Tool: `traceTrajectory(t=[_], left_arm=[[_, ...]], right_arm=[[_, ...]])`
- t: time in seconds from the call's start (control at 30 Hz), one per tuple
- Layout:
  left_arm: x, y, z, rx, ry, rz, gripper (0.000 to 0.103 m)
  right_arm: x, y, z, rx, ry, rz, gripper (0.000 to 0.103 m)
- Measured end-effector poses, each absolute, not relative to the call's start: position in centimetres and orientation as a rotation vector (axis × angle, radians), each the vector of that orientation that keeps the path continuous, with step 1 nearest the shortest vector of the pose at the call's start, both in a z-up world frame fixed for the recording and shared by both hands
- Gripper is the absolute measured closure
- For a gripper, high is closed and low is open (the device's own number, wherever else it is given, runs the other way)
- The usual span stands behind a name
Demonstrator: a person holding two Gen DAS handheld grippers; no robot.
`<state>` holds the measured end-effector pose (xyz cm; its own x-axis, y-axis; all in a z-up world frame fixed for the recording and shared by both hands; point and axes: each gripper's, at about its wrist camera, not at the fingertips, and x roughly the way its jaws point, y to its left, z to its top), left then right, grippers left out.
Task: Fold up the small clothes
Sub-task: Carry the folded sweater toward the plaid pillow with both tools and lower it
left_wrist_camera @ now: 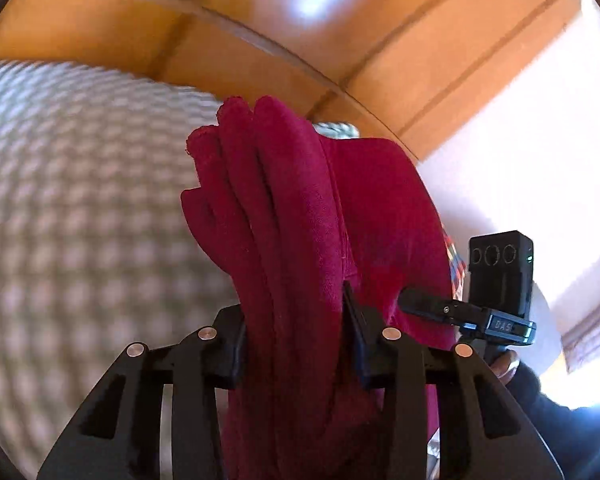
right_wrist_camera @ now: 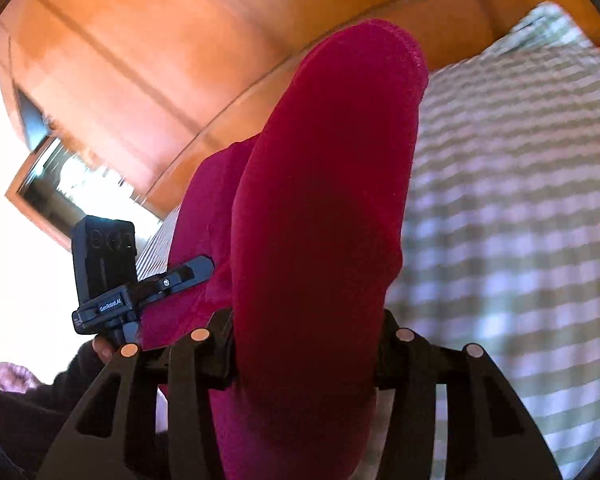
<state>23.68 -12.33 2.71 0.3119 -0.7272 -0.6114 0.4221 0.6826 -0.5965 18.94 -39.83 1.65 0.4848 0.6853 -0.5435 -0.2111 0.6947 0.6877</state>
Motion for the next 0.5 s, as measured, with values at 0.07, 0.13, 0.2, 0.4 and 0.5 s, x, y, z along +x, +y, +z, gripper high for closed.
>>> traceTrajectory(t=[0.07,0.13,0.2,0.4,0.5], left_arm=[[25.7,-16.8,3.0,-0.309,0.994,-0.818,0.065],[27.9,-21.0,2.9,-0.281,1.003,-0.844,0.065],[29.6,-24.5,2.7,-0.244,1.014,-0.86,0.064],[34.2,-32.6,-3.2,0.004,1.113,-0.712,0.06],[34.9,-31.8,-5.0,-0.081,1.128,-0.706,0.053]], right_arm=[[19.6,-43.5,2.1,0.603,0.882,0.522,0.057],[20.6,-46.9,1.9,0.638,0.869,0.466,0.056],[21.8,-49.9,1.1,0.659,0.862,0.404,0.051],[24.6,-54.3,-5.9,0.714,0.948,0.209,0.034],[23.7,-55.3,-8.1,0.782,0.92,0.221,0.029]])
